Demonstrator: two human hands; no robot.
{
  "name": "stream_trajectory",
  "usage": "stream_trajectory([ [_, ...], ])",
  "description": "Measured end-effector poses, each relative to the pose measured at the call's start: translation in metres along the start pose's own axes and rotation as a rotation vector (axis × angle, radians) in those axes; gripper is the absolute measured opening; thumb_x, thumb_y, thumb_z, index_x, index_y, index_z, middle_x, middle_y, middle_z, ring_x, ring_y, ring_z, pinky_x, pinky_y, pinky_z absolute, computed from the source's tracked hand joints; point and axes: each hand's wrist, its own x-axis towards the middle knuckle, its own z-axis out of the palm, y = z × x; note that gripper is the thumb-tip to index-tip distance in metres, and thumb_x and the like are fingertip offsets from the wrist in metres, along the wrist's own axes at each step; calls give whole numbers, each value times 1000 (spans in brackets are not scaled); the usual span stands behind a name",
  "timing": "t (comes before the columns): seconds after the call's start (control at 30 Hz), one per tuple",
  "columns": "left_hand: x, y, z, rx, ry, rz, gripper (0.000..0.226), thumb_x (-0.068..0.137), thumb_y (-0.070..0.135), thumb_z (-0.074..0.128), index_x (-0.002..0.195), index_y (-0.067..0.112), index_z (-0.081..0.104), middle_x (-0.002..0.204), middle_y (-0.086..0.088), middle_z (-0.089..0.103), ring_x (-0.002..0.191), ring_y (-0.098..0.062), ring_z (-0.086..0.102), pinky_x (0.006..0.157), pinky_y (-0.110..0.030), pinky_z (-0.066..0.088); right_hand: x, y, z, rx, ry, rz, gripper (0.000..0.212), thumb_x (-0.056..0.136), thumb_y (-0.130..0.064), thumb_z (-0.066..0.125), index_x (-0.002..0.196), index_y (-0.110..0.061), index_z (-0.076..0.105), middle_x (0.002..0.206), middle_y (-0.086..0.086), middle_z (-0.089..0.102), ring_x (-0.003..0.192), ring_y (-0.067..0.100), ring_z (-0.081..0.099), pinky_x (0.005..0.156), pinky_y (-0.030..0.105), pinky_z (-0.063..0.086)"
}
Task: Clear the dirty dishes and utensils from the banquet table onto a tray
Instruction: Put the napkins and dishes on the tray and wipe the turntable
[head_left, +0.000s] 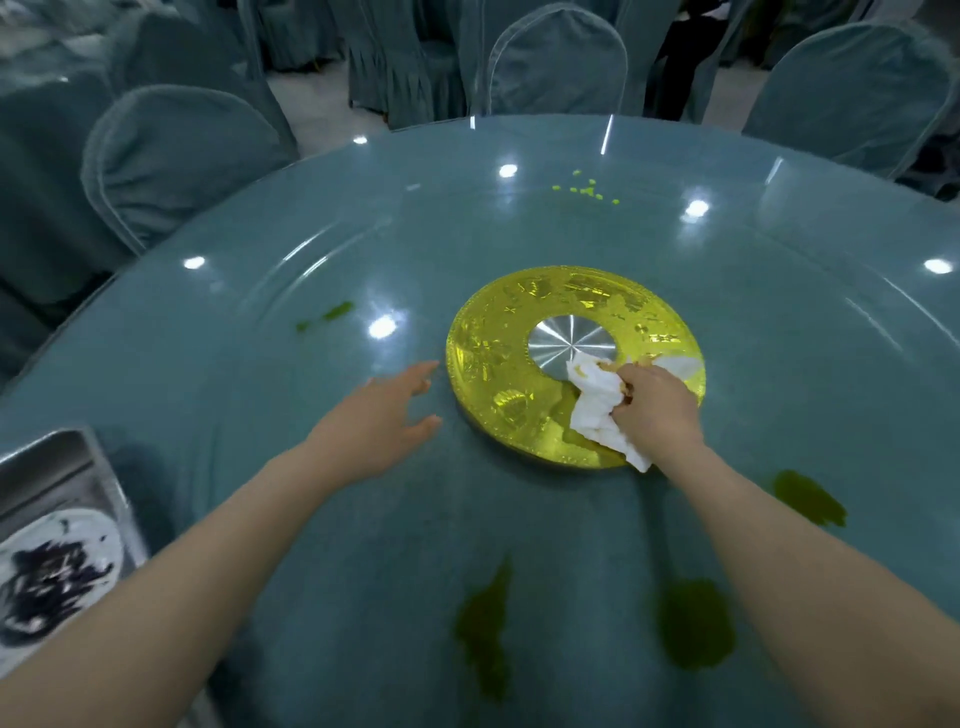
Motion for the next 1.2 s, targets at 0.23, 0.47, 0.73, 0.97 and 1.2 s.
stream_trajectory([
  [0.23,-102,-13,-38,78,40,-6,58,94,34,52,147,30,27,147,11,41,119,-15,49,113,-27,16,-46,-44,-12,158,-17,-26,24,71,-6,60,85,-25,66,69,-3,55,68,25,52,50,26,27],
  [0.47,-205,-71,-64,51,105,-165,56,94,34,54,146,30,32,148,11,40,130,-13,43,105,-23,27,-115,-173,3,286,-135,-282,14,69,-6,63,74,-19,62,72,-2,54,71,23,49,55,28,28],
  [0.73,-318,-146,-71,-61,245,-360,51,92,35,55,140,38,38,140,18,48,121,-8,52,91,-21,39,-195,-322,23,444,-169,-635,14,68,0,62,79,-10,64,80,-3,54,76,17,46,62,25,27],
  [0.97,-383,-186,-60,-302,335,-472,48,92,37,54,137,39,37,130,21,52,112,-5,52,87,-23,36,-276,-425,55,591,-555,-820,44,81,-13,54,124,-24,49,118,-6,52,105,12,45,90,20,35],
  [1.2,-423,-215,-47,-569,366,-660,53,92,34,56,139,43,32,134,15,49,125,-12,46,86,-22,41,-314,-446,103,1,-710,-887,62,86,-15,51,141,-36,28,144,4,33,124,30,36,101,47,36],
])
